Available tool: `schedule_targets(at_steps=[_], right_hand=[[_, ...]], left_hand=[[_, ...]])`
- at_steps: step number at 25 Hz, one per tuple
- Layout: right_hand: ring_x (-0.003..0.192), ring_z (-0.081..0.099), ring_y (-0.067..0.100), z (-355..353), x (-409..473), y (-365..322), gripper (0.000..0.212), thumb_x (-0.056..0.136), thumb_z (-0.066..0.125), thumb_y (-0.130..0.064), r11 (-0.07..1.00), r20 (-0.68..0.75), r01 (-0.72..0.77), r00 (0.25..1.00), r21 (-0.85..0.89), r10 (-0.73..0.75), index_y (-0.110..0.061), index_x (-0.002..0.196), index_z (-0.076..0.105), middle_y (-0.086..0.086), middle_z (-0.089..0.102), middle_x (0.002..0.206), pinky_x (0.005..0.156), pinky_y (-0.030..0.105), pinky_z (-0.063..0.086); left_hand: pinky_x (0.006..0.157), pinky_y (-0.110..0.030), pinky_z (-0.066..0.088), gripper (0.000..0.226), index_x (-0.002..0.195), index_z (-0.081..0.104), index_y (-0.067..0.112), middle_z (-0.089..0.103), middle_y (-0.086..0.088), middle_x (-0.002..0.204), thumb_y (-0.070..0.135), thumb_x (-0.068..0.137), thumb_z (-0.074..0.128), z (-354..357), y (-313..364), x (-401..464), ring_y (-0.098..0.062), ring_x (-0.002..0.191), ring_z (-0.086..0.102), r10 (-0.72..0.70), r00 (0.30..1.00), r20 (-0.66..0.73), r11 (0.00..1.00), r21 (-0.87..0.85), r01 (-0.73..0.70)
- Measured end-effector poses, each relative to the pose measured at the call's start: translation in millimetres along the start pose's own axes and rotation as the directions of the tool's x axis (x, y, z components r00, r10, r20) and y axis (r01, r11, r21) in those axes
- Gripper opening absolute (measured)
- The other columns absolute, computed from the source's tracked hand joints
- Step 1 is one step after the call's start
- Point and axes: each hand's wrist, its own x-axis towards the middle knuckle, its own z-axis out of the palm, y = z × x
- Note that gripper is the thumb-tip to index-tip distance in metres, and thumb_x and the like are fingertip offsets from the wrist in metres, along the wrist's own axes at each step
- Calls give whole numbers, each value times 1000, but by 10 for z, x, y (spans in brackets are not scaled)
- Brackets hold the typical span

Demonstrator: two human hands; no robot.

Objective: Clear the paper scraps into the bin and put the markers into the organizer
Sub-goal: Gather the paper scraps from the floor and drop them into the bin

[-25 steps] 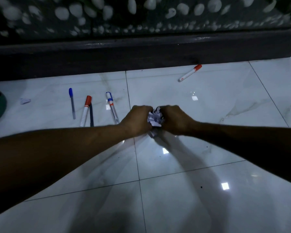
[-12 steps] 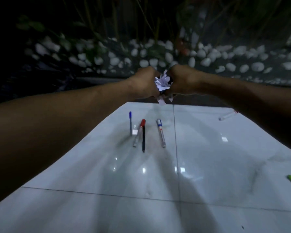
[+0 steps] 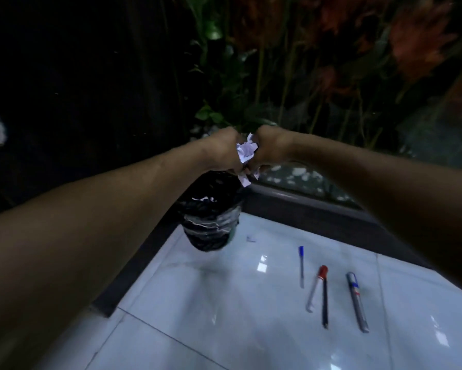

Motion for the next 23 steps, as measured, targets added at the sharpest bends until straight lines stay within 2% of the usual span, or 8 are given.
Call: schedule_targets(at_steps=[2,4,6,8,13,18,20,23], right_hand=[[53,69,6,180,258,-168,22,73,83,-6,1000,-1,-20,1000,24,20,-13,76,63,-3,71,58,46,16,51],[66,74,14,387,492,-228,17,74,81,-5,999,-25,-42,999,17,42,-4,87,70,5,74,73,59,25,61],[81,73,22,593,700,-197,28,74,82,-17,994,-59,-44,998,-101,39,-2,95,70,8,74,85,73,35,61],[86,66,24,774,814,-172,39,75,81,-32,975,-76,-64,996,-211,49,-7,101,66,4,67,89,69,29,51],[104,62,28,857,921,27,50,78,80,-24,951,-69,15,997,-309,-38,-15,124,62,9,66,116,75,30,48],[93,64,19,679,793,435,25,80,75,-21,992,-340,34,937,-124,-75,-17,104,68,3,70,99,70,25,49],[81,66,17,684,705,723,13,83,71,-21,999,-460,-40,887,28,49,-16,95,69,4,71,90,67,27,55],[70,68,19,845,532,1223,6,83,72,-22,956,-406,-192,873,221,269,-16,84,71,7,73,82,66,36,61]], left_hand=[[59,-27,47,26,84,66,10,68,-6,83,24,72,85,-41,-325,41,-21,73,64,-37,999,-12,999,16,37],[54,-23,42,23,75,58,15,63,-4,80,22,76,80,3,-610,110,-16,65,57,-86,996,-28,996,14,87],[54,-22,40,25,72,57,16,60,-1,75,27,77,78,79,-822,157,-15,63,54,-119,993,-14,993,6,119],[55,-22,39,26,74,58,18,60,1,75,33,77,78,177,-998,195,-16,66,56,-125,992,19,992,10,125],[74,-28,50,58,121,61,21,68,-1,106,22,69,86,364,-1123,339,-20,93,64,-93,994,59,994,56,89],[85,-31,54,55,124,61,18,65,-3,117,25,74,82,463,-902,453,-20,102,63,-66,997,-38,996,-56,64],[90,-32,52,46,121,61,16,62,-5,122,29,79,78,577,-718,462,-22,108,60,-12,995,-95,996,-86,3],[84,-26,42,37,118,61,16,56,-6,123,31,85,71,846,-365,413,-19,108,55,103,986,-131,986,-117,-119]])
